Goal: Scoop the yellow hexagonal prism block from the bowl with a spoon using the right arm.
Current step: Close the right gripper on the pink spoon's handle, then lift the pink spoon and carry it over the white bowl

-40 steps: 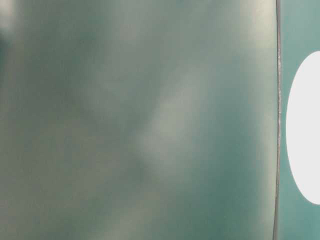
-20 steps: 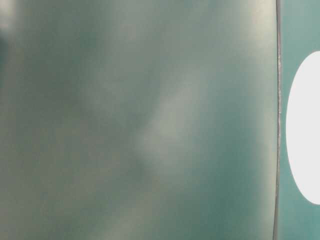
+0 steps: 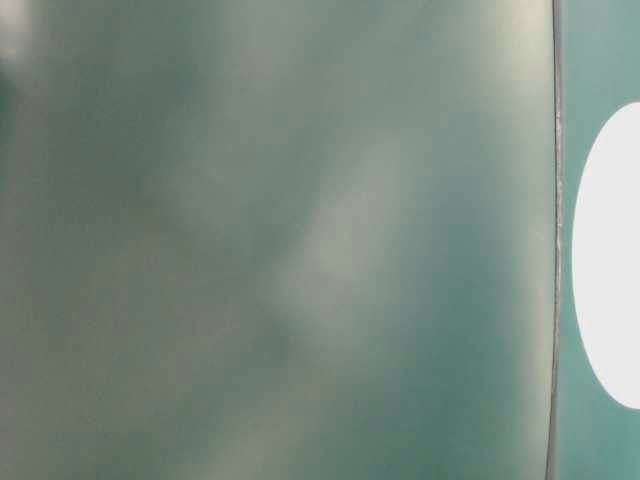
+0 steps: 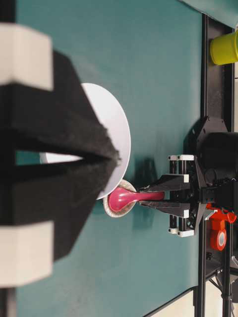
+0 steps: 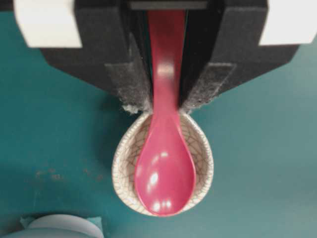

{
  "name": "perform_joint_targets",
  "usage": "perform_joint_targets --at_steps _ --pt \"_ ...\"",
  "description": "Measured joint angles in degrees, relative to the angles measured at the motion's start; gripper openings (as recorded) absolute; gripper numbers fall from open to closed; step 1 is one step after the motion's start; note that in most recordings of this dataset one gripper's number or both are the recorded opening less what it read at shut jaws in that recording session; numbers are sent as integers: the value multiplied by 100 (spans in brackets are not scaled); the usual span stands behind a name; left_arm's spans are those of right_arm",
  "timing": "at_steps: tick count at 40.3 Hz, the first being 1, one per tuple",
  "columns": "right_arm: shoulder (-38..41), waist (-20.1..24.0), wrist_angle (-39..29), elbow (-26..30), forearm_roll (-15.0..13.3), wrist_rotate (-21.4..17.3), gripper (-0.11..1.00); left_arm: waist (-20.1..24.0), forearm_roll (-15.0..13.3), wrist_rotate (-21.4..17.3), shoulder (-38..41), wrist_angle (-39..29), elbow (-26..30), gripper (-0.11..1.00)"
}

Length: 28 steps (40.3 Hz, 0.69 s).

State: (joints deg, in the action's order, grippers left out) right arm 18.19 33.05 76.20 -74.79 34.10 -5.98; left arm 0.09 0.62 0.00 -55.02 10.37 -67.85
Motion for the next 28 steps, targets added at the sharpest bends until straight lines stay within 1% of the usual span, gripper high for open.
perform_joint_targets --at_steps 5,12,20,28 --pt "-70 9 -9 18 0 18 23 9 -9 -9 0 -18 0 1" --pt "-396 0 -53 -35 0 70 23 9 -9 -9 0 -79 0 1" --pt "-879 0 -325 -79 0 316 23 9 0 -9 0 -114 0 1" --pt "-1564 -26 -861 -62 0 729 23 0 -9 -18 114 -158 0 1"
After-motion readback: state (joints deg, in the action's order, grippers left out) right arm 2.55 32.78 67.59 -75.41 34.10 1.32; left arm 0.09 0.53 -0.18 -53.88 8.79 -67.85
